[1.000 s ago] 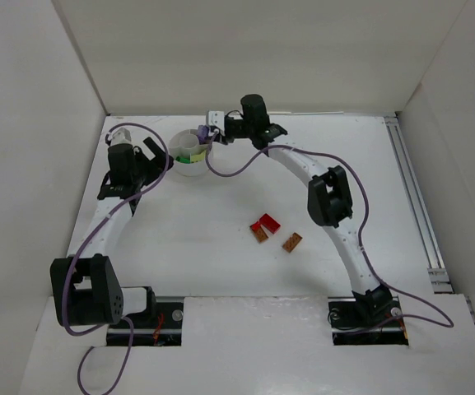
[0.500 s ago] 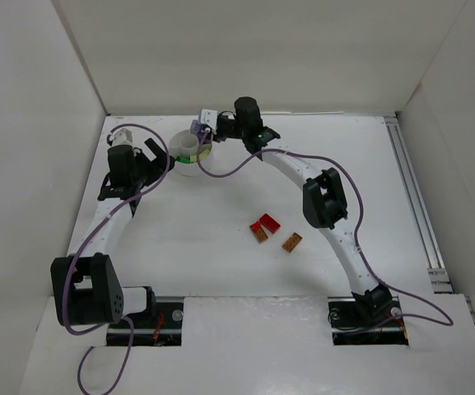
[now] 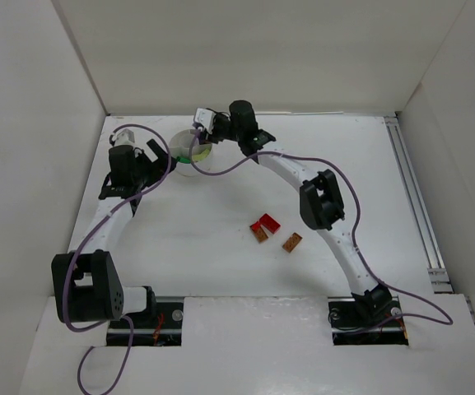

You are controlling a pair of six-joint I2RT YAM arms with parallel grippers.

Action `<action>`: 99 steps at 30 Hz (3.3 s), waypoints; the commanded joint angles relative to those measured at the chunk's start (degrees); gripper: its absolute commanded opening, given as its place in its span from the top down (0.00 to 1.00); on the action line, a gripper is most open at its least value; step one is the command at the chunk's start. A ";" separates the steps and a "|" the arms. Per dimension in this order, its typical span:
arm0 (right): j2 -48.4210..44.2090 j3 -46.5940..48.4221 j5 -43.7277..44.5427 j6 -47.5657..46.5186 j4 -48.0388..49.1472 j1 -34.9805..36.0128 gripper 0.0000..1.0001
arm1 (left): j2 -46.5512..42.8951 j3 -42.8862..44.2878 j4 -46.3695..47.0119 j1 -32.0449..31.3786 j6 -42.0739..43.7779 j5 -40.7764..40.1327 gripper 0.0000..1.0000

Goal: Sort the legos into containers by color

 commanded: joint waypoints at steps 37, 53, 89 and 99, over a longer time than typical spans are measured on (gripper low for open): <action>-40.82 -40.04 12.31 19.59 11.28 -6.28 0.00 | -2.93 2.20 1.33 -11.66 6.31 4.48 0.00; -91.29 -94.56 38.80 37.35 -3.20 -15.51 0.00 | 9.52 7.03 -5.43 -46.49 11.32 -8.18 0.14; -94.47 -95.81 41.88 36.29 -9.19 -16.65 0.00 | 25.54 15.74 -13.35 -53.00 11.94 -17.59 0.74; -94.47 -95.81 42.41 35.76 -9.72 -17.18 0.00 | 23.00 14.59 -13.35 -53.00 12.56 -15.13 1.00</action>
